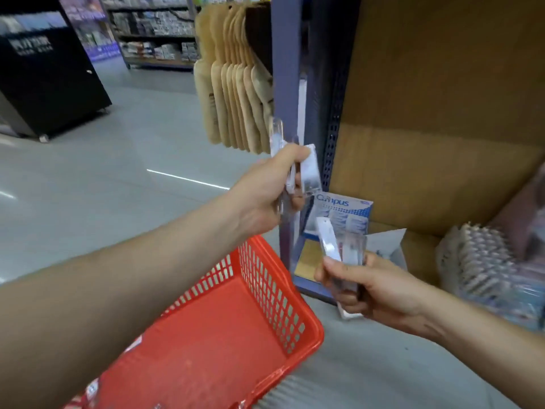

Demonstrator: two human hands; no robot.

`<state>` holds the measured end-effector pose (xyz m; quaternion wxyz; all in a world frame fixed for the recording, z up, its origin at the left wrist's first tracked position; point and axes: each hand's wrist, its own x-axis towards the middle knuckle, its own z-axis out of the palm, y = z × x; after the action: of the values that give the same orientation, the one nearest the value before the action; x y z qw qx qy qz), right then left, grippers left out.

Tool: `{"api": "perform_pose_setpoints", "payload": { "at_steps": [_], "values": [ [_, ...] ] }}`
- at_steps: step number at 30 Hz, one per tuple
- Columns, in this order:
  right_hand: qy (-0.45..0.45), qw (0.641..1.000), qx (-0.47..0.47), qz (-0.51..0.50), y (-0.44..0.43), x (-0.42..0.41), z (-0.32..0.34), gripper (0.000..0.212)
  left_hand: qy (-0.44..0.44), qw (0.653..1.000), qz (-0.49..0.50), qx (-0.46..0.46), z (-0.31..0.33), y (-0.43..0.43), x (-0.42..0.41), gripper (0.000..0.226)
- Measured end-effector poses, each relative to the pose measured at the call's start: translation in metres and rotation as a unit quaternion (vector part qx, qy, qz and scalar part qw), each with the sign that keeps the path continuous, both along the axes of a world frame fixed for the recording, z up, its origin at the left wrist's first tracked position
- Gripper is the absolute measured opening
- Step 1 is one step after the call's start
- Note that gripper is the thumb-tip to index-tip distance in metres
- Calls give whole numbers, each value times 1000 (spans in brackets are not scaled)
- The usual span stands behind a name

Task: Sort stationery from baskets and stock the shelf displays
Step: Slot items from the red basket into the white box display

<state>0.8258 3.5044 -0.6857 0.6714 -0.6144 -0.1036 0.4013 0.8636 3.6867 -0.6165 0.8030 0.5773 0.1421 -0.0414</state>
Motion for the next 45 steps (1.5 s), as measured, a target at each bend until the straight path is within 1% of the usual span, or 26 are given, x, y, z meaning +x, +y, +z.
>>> {"api": "perform_pose_setpoints", "payload": {
  "at_steps": [4,6,8,11,12,13,16,19,21,24,27,30,31,34,35,37,40,43,45],
  "values": [
    [29,995,42,-83,-52,10,-18,28,26,994,-54,89,-4,-44,6,15],
    [21,991,42,-126,-76,17,-31,30,29,987,-70,140,-16,-66,1,13],
    [-4,988,14,-157,-96,23,-44,25,35,980,-73,182,-31,-82,-4,14],
    [-24,983,-6,-181,-112,32,-62,10,50,968,-97,224,-58,-95,-9,22],
    [-24,982,-8,-189,-114,35,-68,5,55,968,-103,224,-67,-100,-10,22],
    [-19,980,-8,-198,-115,38,-74,5,61,967,-104,223,-76,-105,-12,21],
    [-4,977,27,-213,-113,44,-87,12,76,968,-87,222,-110,-125,-21,18],
    [-34,974,38,-220,-113,48,-100,10,79,972,-58,215,-146,-143,-31,9],
    [-34,977,22,-211,-113,49,-110,16,84,974,-38,207,-162,-151,-35,16],
    [28,978,36,-205,-112,49,-122,14,66,974,16,215,-179,-158,-35,23],
    [95,964,85,-232,-109,50,-135,15,56,967,37,247,-192,-162,-33,19],
    [124,954,125,-242,-106,52,-144,11,64,965,77,242,-202,-166,-31,17],
    [129,953,129,-240,-104,52,-145,12,65,965,91,235,-203,-167,-30,17],
    [146,950,124,-247,-102,57,-147,25,57,968,112,216,-207,-165,-27,19],
    [146,948,124,-254,-102,59,-146,26,53,968,112,217,-208,-164,-26,20],
    [131,946,122,-269,-105,67,-145,20,44,966,105,231,-212,-161,-26,22],
    [66,956,92,-270,-112,83,-143,10,38,960,77,267,-218,-155,-27,19],
    [-24,970,20,-239,-119,95,-142,7,35,951,66,300,-220,-150,-28,16],
    [-84,965,-59,-242,-125,101,-145,5,47,948,86,304,-221,-144,-29,18]
  ]
}}
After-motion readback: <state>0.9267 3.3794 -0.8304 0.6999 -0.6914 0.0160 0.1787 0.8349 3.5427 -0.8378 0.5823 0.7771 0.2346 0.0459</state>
